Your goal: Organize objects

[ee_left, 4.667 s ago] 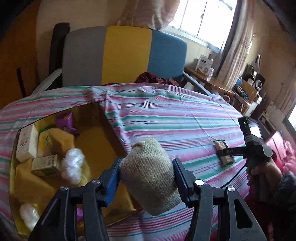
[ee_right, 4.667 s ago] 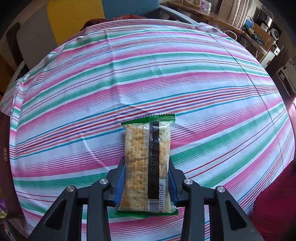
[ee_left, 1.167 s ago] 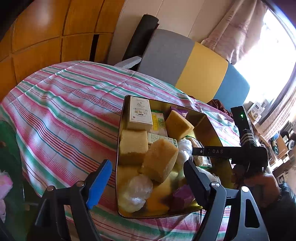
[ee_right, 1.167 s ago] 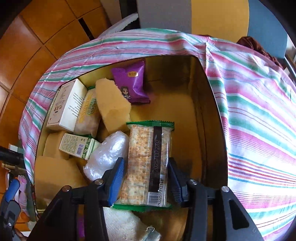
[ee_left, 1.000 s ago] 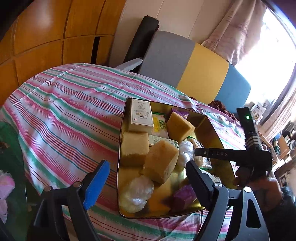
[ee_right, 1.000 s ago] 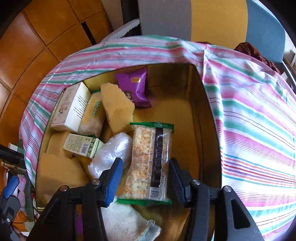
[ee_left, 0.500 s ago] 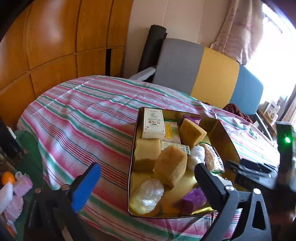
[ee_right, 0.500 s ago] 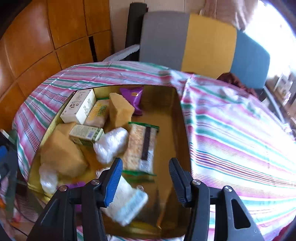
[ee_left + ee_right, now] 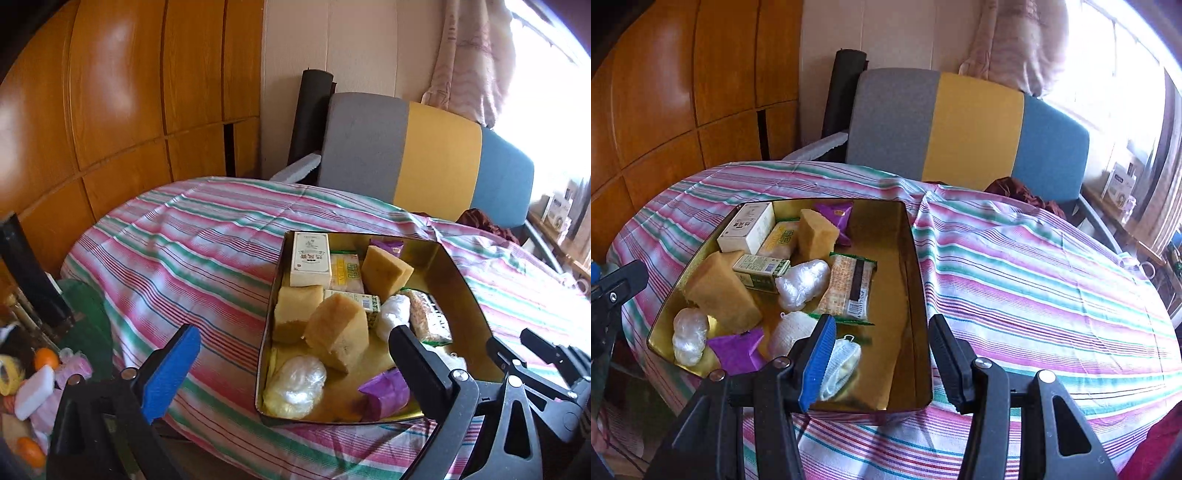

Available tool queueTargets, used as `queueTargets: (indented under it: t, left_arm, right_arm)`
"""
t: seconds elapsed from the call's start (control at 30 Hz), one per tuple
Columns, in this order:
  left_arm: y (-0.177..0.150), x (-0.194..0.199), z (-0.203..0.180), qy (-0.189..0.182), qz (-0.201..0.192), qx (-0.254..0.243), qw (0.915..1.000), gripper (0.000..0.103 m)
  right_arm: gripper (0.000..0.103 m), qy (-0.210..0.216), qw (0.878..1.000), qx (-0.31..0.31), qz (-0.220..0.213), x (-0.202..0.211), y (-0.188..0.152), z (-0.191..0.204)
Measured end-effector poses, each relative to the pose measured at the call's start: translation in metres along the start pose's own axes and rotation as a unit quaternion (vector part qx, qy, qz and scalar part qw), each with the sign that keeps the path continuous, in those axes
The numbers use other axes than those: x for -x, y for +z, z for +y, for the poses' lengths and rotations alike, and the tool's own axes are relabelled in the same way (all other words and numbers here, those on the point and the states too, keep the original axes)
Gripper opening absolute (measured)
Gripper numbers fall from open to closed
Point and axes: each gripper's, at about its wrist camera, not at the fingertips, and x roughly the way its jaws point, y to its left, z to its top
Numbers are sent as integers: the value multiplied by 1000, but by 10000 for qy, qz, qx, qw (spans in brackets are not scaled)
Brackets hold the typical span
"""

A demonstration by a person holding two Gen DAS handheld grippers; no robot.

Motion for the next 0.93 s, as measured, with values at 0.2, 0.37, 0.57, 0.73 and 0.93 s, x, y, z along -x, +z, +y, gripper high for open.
queueTargets:
  t: [0.2, 0.37, 0.57, 0.73, 0.93]
  left_arm:
    - [-3, 1, -1, -13, 64, -30, 10000, 103]
    - [-4, 5, -1, -23, -11, -30, 10000, 103]
    - [-2, 4, 2, -48, 5, 88, 9999, 103]
    - [-2, 4, 5, 26, -29, 154, 9999, 103]
    - [-3, 4, 6, 61, -33, 144, 9999, 103]
  right_arm:
    - [53, 46, 10000, -25, 31, -1, -1, 3]
    - [53, 56, 9999, -87, -3, 0, 4, 1]
    - [53, 141, 9998, -117, 13, -1, 10, 3]
    - [53, 181, 9998, -57, 51, -4, 12, 8]
    - [53, 205, 9998, -18, 46, -4, 12, 11]
